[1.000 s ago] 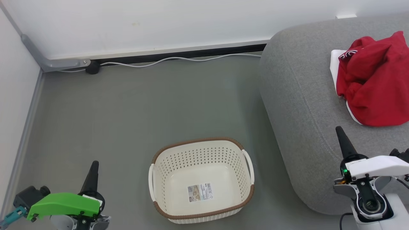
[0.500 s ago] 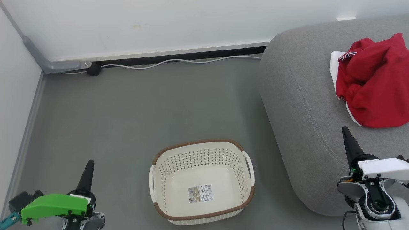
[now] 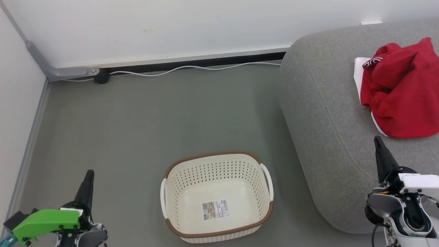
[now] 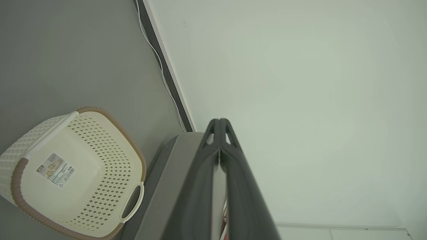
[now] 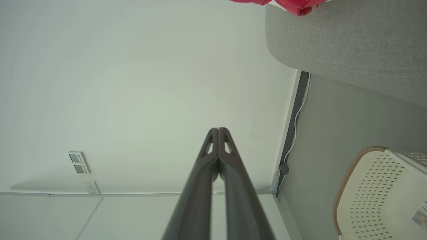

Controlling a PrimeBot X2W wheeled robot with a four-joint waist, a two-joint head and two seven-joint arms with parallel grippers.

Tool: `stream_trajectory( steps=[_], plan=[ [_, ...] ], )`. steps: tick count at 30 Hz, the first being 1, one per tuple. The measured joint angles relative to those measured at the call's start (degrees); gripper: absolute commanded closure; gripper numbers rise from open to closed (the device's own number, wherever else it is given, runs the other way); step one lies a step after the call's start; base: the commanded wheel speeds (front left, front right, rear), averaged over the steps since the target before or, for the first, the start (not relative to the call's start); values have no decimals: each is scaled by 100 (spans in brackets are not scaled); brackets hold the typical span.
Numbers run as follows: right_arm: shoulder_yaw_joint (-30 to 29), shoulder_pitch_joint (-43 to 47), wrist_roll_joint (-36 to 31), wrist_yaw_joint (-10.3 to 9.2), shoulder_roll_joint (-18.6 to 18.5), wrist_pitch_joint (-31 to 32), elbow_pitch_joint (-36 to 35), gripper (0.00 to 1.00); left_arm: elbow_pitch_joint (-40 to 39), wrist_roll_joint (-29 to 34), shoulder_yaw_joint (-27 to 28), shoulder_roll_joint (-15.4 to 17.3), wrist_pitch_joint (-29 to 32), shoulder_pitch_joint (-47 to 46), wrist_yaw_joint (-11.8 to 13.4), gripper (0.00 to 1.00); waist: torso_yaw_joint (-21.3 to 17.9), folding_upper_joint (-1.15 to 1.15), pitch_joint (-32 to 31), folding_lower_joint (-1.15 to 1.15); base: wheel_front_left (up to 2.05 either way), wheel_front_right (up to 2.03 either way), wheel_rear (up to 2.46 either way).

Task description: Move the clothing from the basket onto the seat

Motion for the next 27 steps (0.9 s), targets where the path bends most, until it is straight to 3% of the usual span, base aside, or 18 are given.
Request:
stream_trajectory(
  steps=[3, 27],
  plan=[
    [-52, -2, 182, 1, 9, 35, 22, 100, 54, -226, 54, -3, 47, -36, -49, 100, 2, 0, -9, 0, 0, 0, 0],
    [-66, -4, 231, 10, 16, 36, 57, 100, 127, -229, 80, -23, 48, -107, -98, 100, 2, 0, -11, 0, 0, 0, 0]
  ],
)
